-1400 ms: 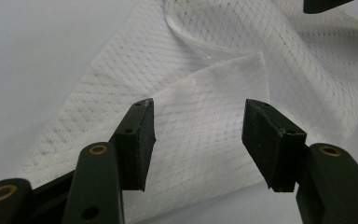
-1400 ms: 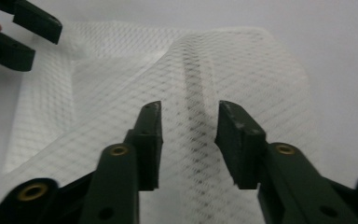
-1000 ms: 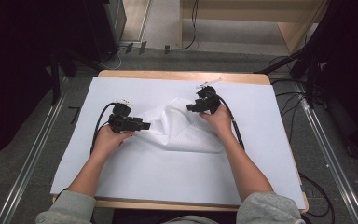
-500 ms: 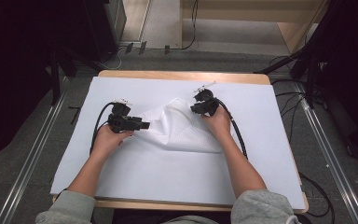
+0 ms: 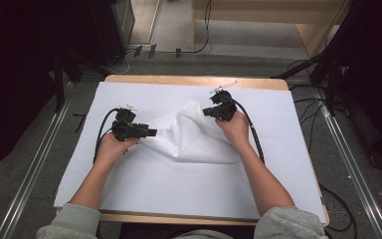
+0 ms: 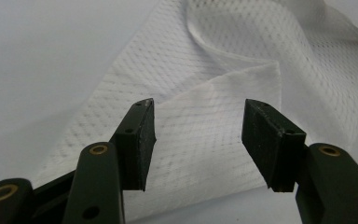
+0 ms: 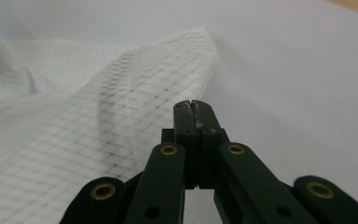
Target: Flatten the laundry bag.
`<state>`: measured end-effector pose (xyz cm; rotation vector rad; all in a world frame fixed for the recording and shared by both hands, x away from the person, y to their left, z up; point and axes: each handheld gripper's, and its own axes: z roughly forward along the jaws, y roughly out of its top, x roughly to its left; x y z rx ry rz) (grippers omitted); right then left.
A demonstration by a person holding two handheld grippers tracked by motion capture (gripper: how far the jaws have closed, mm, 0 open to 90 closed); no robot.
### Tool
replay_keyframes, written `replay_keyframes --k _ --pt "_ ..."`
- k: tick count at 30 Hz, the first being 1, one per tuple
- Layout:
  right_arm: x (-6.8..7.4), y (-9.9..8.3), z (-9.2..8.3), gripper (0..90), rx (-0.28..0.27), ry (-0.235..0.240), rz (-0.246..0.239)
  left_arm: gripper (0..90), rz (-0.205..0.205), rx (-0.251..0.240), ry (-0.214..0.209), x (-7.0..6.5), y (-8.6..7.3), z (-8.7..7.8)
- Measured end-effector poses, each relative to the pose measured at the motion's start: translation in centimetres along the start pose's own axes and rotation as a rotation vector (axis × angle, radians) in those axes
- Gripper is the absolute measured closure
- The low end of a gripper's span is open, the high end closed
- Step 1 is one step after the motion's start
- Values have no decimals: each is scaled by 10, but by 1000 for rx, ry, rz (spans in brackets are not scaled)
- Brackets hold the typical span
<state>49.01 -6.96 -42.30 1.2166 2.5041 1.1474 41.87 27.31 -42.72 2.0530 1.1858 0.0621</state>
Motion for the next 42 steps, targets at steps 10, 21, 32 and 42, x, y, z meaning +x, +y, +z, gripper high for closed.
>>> replay_keyframes --k 10,21,32,42 --pt "46 2 -61 900 -89 108 -107 453 -27 -31 39 11 -2 -17" --pt "85 -29 -101 900 -101 191 -170 452 -40 -44 50 16 -3 -23" --pt "114 -77 -115 900 -76 249 -207 452 -42 -42 57 17 -3 -24" --pt "120 -121 -106 900 0 291 -159 451 -32 -36 55 17 -2 -21"
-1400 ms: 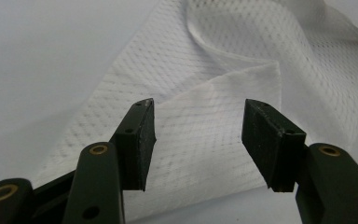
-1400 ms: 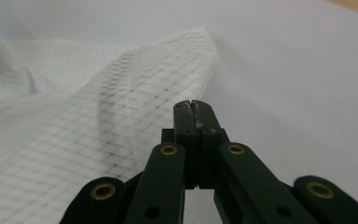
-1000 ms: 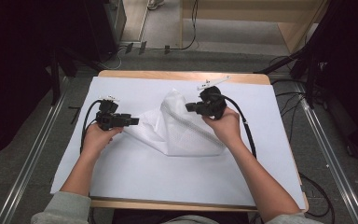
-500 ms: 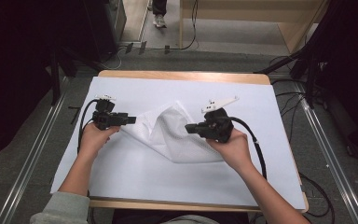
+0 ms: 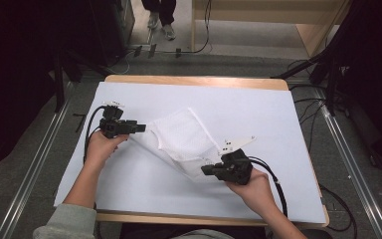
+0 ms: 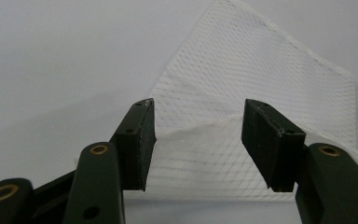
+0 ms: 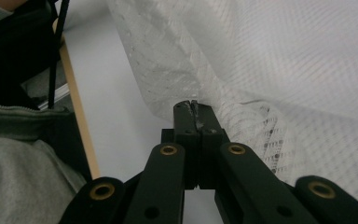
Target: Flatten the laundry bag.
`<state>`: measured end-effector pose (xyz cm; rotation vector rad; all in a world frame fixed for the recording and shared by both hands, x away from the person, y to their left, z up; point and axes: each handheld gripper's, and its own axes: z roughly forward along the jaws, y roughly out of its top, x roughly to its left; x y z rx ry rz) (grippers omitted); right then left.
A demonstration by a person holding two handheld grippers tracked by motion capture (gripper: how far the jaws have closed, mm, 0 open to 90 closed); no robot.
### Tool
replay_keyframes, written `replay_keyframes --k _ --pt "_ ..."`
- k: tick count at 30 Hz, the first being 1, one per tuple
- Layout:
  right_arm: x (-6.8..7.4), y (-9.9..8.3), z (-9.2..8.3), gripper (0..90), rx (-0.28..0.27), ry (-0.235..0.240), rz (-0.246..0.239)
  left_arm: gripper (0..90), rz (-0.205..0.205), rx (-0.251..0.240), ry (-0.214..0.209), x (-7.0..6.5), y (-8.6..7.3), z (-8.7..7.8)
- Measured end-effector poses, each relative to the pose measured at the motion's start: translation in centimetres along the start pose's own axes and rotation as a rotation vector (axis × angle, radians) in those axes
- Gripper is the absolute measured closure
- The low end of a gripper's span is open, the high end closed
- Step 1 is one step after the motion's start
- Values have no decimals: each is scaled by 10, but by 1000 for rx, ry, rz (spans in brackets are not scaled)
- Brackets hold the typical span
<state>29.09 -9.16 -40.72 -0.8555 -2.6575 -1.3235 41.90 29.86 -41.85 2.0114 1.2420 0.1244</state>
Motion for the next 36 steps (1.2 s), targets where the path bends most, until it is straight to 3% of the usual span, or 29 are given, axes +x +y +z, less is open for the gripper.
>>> replay_keyframes --k 4,8,15,16,17,21,24,26,29,36 --pt "11 -10 7 900 39 27 2 451 -2 -2 1 0 1 1" --pt "21 -13 9 843 54 20 -42 451 0 1 0 0 2 2" --pt "14 4 -8 773 -50 -29 -67 450 -7 -5 0 0 2 1" --pt "6 11 -11 747 -57 -32 -40 450 -4 -6 3 0 2 0" --pt "6 11 -11 747 -57 -32 -40 450 -4 -6 3 0 2 0" --pt "-16 23 -11 738 -85 -84 -46 450 1 0 5 -1 1 1" --pt "-36 30 -4 737 -103 -101 -16 450 5 -2 2 -3 1 1" --pt "-51 35 5 714 -93 -119 -10 450 4 -2 0 -3 0 0" --pt "-76 39 24 708 -68 -123 37 450 2 -2 3 -2 -2 0" --pt "-121 49 63 666 -5 -219 60 451 -3 -3 12 -1 -8 -5"
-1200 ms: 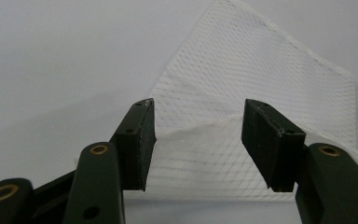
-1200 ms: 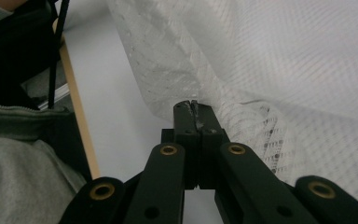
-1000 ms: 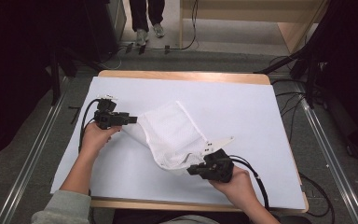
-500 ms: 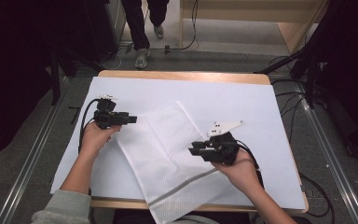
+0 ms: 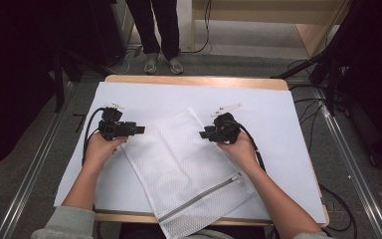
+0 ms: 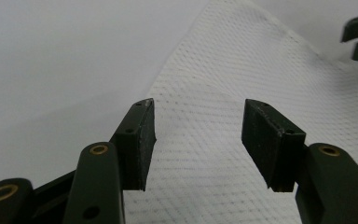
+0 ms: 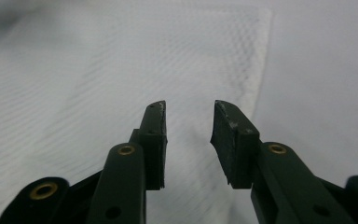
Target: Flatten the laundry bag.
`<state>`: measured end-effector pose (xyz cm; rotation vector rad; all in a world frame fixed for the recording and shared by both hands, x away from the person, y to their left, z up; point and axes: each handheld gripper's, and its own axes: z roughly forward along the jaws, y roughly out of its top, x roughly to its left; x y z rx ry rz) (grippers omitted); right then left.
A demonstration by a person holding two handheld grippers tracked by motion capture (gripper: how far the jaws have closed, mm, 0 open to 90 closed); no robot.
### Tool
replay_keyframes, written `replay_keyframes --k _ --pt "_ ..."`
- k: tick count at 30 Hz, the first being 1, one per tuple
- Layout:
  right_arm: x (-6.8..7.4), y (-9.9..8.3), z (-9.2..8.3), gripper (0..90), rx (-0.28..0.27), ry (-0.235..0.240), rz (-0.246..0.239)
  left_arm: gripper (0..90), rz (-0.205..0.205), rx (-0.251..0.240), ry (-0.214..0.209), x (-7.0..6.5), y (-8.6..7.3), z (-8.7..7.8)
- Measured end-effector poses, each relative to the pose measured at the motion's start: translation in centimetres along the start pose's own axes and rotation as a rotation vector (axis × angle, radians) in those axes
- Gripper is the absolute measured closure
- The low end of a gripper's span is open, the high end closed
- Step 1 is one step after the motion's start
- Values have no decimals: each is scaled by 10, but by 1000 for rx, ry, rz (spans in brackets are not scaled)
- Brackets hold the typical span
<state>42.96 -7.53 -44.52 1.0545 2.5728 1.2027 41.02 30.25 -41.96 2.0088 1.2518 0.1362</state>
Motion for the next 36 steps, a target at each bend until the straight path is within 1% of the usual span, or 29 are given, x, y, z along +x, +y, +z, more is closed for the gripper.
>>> replay_keyframes --k 1,2,3,5,6,7,9,10,11,12,13,14,15,16,17,18,21,22,23,25,26,27,28,31,33,34,35,36 --pt "-4 3 4 667 2 -11 7 451 0 -1 -1 0 -1 -1" --pt "-4 3 4 667 2 -11 7 451 0 -1 -1 0 -1 -1" --pt "-13 9 15 665 9 -26 25 451 -1 -2 1 -1 -3 -3" --pt "-20 14 23 643 8 -34 31 451 -3 -6 5 -1 -5 -4" --pt "-20 14 23 643 8 -34 31 451 -3 -6 5 -1 -5 -4" --pt "-27 21 35 620 33 -56 45 451 -1 -9 9 -2 -8 -6" --pt "-31 25 43 616 50 -53 49 451 -6 -11 12 -2 -9 -7" --pt "-32 27 48 616 60 -65 39 451 -9 -12 15 -1 -11 -9" --pt "-31 28 52 626 59 -66 27 451 -11 -11 14 0 -13 -10" --pt "-31 30 54 628 53 -68 25 451 -13 -11 18 1 -14 -11" --pt "-30 30 55 656 54 -76 29 451 -16 -10 21 1 -15 -12" --pt "-30 30 55 656 54 -76 29 451 -16 -10 21 1 -15 -12" --pt "-27 31 57 754 55 -127 -11 451 -27 -15 25 2 -17 -13" --pt "-26 31 56 808 61 -135 -20 451 -29 -15 27 2 -18 -14" --pt "-25 32 56 876 67 -123 -12 451 -28 -15 29 2 -19 -15" --pt "-25 32 56 900 75 -111 2 452 -32 -17 30 2 -19 -15" --pt "-25 33 57 900 76 -106 0 452 -31 -16 33 2 -20 -15" --pt "-29 34 56 900 77 -92 48 452 -33 -19 30 1 -20 -14" --pt "-31 34 55 900 78 -94 65 452 -29 -17 31 1 -20 -13" --pt "-38 34 53 900 66 -142 74 453 -27 -16 29 1 -20 -13" --pt "-38 34 53 900 66 -142 74 453 -29 -16 27 0 -19 -12" --pt "-43 34 49 900 57 -162 94 453 -22 -12 25 -1 -19 -10" --pt "-58 32 41 900 30 -200 149 453 -17 -9 20 -2 -18 -8" --pt "-77 29 30 900 8 -243 203 454 -5 -2 12 -6 -17 -4" --pt "-90 25 23 900 12 -277 231 454 2 1 11 -8 -16 -2" --pt "-94 23 20 900 6 -285 248 454 11 7 6 -10 -15 -1" --pt "-94 23 20 900 6 -285 248 453 11 7 6 -10 -15 -1" --pt "-103 19 14 900 6 -312 275 453 22 9 2 -12 -14 1"
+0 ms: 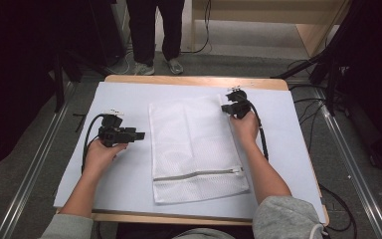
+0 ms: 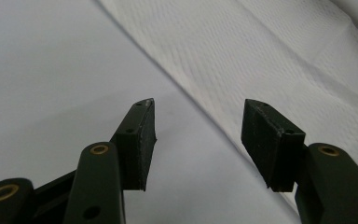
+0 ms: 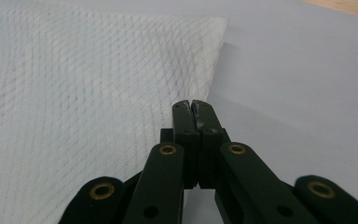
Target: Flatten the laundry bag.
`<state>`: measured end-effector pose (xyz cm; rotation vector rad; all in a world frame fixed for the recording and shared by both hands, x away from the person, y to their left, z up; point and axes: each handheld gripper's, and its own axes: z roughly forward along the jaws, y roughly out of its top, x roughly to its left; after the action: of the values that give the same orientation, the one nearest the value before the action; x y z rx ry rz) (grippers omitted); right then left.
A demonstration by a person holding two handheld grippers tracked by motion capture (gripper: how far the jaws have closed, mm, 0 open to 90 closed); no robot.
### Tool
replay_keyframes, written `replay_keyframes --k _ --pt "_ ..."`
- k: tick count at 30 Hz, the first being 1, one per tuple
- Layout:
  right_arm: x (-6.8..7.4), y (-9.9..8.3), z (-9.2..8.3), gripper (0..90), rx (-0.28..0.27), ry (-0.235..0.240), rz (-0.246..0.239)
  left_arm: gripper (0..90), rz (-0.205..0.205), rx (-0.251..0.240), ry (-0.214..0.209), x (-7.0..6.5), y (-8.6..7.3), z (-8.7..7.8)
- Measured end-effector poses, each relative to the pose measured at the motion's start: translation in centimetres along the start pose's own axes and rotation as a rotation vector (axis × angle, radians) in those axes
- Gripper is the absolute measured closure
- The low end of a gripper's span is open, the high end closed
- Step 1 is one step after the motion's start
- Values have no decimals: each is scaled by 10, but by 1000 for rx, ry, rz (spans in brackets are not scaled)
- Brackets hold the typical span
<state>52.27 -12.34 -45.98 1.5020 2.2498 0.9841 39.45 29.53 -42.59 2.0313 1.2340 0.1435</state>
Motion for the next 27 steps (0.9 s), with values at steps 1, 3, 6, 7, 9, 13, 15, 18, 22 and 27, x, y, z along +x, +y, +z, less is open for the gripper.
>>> replay_keyframes --k 1,3,6,7,9,13,15,18,22,27 --pt "-4 -1 -1 900 1 -3 9 453 -1 0 1 -1 0 1" --pt "-11 -3 -4 900 -2 -13 32 453 5 2 -3 -2 2 3" --pt "-17 -6 -5 900 -5 -10 40 454 18 10 -11 -5 4 6" --pt "-18 -7 -5 893 -10 -8 40 454 18 10 -11 -5 4 6" --pt "-18 -8 -5 828 -15 7 50 454 26 9 -16 -9 6 9" --pt "-14 -11 -13 744 -28 34 49 454 37 9 -25 -12 9 10" --pt "-11 -12 -23 742 -43 34 27 455 37 9 -28 -13 11 11" --pt "-6 -19 -42 779 -59 68 -6 457 40 12 -32 -16 13 11" --pt "3 -39 -65 827 -56 117 -43 472 52 13 -47 -26 20 12" --pt "12 -70 -92 868 -35 162 -72 503 57 23 -74 -40 25 14"
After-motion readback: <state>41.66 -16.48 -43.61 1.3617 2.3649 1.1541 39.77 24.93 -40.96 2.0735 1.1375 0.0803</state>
